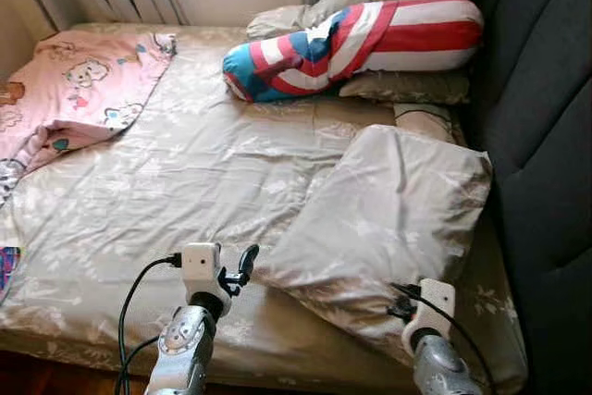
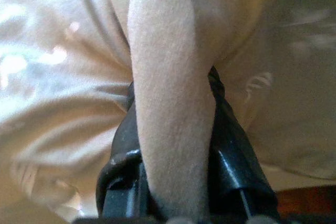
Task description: Clean up the room
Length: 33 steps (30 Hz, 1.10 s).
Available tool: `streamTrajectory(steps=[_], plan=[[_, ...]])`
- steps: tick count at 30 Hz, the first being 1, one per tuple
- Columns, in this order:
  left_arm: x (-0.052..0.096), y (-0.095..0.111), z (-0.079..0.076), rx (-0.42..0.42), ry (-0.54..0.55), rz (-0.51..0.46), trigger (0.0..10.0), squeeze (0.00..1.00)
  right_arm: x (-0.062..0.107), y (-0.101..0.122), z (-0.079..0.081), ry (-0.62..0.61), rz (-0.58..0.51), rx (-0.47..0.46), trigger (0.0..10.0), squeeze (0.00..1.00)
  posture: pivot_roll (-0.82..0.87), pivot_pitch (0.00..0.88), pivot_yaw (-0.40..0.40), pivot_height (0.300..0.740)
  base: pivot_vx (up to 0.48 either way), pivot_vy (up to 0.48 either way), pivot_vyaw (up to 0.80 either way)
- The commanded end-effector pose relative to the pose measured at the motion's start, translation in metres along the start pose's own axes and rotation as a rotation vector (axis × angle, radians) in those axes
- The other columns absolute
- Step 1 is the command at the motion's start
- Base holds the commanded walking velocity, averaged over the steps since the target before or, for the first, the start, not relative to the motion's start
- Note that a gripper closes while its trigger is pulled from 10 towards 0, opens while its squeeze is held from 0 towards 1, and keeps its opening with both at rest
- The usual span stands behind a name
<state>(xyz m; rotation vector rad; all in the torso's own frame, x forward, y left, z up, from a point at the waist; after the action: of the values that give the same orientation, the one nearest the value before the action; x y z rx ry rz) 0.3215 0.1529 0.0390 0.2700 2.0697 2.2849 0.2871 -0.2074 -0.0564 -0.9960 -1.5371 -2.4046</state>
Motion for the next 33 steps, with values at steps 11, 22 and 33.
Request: streamTrajectory(steps=[11, 22, 33], plan=[[0.009, -0.013, 0.005, -0.005, 0.017, 0.039, 10.0, 0.00, 0.011, 0.098, -0.099, -0.423, -0.350, 0.068, 10.0, 0.00, -0.05, 0.094, 0.006, 0.740, 0.000, 0.000, 0.00], [0.008, -0.012, 0.004, -0.005, 0.016, 0.037, 10.0, 0.00, 0.022, 0.133, -0.119, -0.557, -0.483, 0.032, 10.0, 0.00, -0.05, 0.095, 0.010, 0.740, 0.000, 0.000, 0.00], [0.008, -0.012, 0.004, -0.009, 0.016, 0.038, 10.0, 0.00, 0.016, 0.109, -0.108, -0.513, -0.412, 0.001, 10.0, 0.00, -0.04, 0.095, 0.010, 0.740, 0.000, 0.000, 0.00]])
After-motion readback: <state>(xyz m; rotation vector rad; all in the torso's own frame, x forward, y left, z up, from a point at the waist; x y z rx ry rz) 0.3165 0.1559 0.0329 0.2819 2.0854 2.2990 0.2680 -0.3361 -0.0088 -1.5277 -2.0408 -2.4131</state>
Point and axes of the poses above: a point about 5 cm out from each wrist's last joint towards the gripper, its own x axis pointing back from the gripper into the wrist, its own y axis along the axis of the wrist's last joint, z = x × y, the point moved 4 cm from there along -x, pointing out of the wrist towards the gripper, and after that the axes turned 15 degrees about -x, right-handed, at the moved point
